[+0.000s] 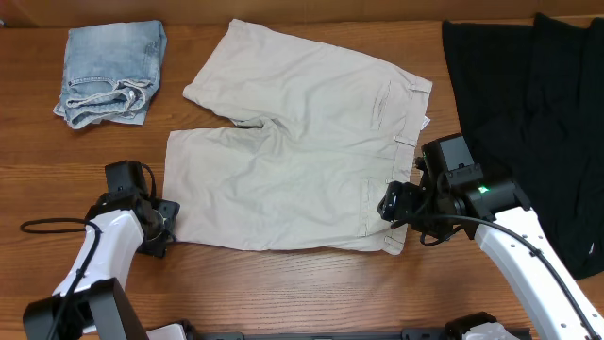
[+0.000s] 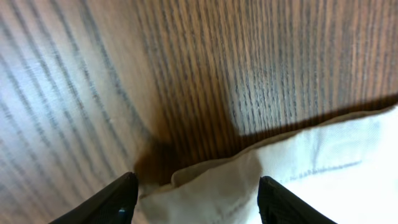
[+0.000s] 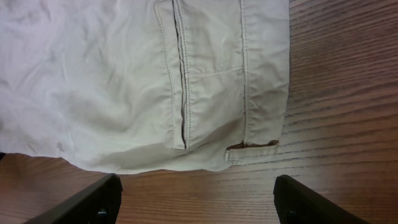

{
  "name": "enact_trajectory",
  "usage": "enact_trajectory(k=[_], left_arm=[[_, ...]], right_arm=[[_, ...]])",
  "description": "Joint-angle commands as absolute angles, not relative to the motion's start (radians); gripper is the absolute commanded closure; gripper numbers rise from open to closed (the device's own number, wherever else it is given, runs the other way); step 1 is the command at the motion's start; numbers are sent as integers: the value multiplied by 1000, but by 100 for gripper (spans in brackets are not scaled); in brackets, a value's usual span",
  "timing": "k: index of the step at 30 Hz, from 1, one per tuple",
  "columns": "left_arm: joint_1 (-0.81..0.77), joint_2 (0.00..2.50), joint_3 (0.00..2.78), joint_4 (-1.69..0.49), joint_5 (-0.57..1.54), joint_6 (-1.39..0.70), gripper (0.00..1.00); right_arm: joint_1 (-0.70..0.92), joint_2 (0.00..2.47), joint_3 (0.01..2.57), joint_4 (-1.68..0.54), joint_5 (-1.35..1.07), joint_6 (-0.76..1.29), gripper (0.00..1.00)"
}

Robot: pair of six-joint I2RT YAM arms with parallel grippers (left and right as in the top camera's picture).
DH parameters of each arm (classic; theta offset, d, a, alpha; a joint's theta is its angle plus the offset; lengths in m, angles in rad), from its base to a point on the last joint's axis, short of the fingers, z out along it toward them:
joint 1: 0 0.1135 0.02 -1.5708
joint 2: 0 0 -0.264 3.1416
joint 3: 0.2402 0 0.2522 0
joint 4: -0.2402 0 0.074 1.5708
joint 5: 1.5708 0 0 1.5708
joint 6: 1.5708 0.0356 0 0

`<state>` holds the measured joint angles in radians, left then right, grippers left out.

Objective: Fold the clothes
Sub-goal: 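Lower both grippers to the bottom hem corners of the shorts, then grasp both hem corners and lift them up toward the waistband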

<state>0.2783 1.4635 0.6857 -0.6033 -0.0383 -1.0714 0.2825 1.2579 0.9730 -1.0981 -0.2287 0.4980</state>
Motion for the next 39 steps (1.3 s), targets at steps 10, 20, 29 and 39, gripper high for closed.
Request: enact_trajectory(k=[10,20,29,39], left_arm=[[274,1571,676,-618,25,-1077,27],[274,1571,676,-651,1,-955,96],[274,1570,814,-759,0,-783,96],[274,1570,997,-869,-7,-709,96]], right_arm=[[287,1259,968,-1097,-226,584,23],[448,1269,891,-1071,-123,971,25],[471,1285,672,-864,-169,1045,25],[470,1339,599,-772,-58,1048,36]])
